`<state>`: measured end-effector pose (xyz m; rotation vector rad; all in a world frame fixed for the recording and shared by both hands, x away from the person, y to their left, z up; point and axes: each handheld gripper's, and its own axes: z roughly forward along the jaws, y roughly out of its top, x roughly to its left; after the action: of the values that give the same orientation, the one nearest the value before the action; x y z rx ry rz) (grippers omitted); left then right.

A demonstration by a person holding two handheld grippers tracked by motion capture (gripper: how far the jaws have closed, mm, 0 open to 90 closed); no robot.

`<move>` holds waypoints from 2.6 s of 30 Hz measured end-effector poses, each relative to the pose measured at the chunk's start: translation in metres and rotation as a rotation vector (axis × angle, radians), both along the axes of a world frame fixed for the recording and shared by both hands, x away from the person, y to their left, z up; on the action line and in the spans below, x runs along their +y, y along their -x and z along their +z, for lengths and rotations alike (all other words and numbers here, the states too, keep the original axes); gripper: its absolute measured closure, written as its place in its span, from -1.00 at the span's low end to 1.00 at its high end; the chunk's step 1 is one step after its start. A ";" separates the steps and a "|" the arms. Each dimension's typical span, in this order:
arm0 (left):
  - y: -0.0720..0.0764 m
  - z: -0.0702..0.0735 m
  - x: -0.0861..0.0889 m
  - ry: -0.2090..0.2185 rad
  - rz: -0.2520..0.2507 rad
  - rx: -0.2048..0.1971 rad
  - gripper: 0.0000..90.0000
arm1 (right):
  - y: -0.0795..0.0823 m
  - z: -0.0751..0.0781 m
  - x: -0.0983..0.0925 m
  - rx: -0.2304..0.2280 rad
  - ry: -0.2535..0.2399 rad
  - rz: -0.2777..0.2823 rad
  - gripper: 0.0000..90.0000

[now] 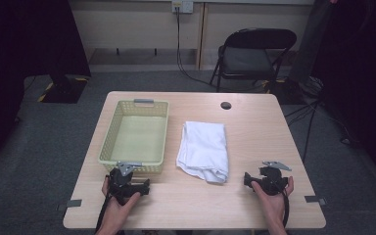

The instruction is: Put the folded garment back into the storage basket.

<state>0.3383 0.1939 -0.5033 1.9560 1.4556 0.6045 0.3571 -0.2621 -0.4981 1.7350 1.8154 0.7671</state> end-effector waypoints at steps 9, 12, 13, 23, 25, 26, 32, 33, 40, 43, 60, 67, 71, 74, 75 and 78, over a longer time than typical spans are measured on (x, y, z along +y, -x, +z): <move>0.000 0.000 0.000 0.000 0.000 0.000 -1.00 | 0.003 0.007 0.003 -0.021 0.013 0.005 -0.95; 0.000 0.000 0.000 0.000 0.000 0.000 -1.00 | 0.004 0.007 0.002 -0.021 0.012 0.005 -0.97; 0.000 0.000 0.000 0.000 0.000 0.000 -1.00 | 0.005 0.008 0.002 -0.029 0.005 0.006 -0.95; 0.000 0.000 0.000 0.000 0.000 0.000 -1.00 | 0.011 0.017 0.002 -0.063 -0.023 0.033 -0.94; 0.000 0.000 0.000 0.000 -0.001 0.000 -1.00 | 0.012 0.019 0.003 -0.069 -0.025 0.037 -0.94; 0.000 0.000 0.000 0.000 0.000 0.000 -1.00 | 0.013 0.019 0.003 -0.073 -0.026 0.041 -0.94; 0.000 0.000 0.000 0.000 0.000 0.000 -1.00 | 0.016 0.024 0.007 -0.097 -0.026 0.057 -0.95; 0.000 0.000 0.000 0.000 0.000 0.000 -1.00 | 0.016 0.025 0.007 -0.104 -0.026 0.066 -0.94; 0.000 0.000 0.000 0.000 0.000 0.000 -1.00 | 0.018 0.030 0.011 -0.128 -0.018 0.085 -0.92; 0.000 0.000 0.000 0.000 0.000 0.000 -1.00 | 0.019 0.032 0.012 -0.133 -0.020 0.098 -0.92; 0.000 0.000 0.000 0.000 -0.001 0.000 -1.00 | 0.021 0.038 0.019 -0.159 -0.025 0.132 -0.89; 0.000 0.000 0.000 0.000 -0.001 0.000 -1.00 | 0.021 0.040 0.022 -0.157 -0.028 0.147 -0.93; 0.000 0.000 0.000 0.000 0.000 0.000 -1.00 | 0.019 0.040 0.026 -0.139 -0.033 0.156 -0.97; 0.000 0.000 0.000 0.000 0.000 0.000 -1.00 | 0.020 0.044 0.028 -0.142 -0.039 0.165 -0.96; 0.000 0.000 0.000 0.000 -0.001 0.000 -1.00 | 0.020 0.046 0.028 -0.148 -0.039 0.164 -0.96; 0.000 0.000 0.000 0.000 0.000 0.000 -1.00 | 0.019 0.048 0.029 -0.147 -0.037 0.161 -0.94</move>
<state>0.3383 0.1939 -0.5033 1.9560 1.4553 0.6043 0.3384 -0.2333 -0.4498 1.5241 1.8662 0.9725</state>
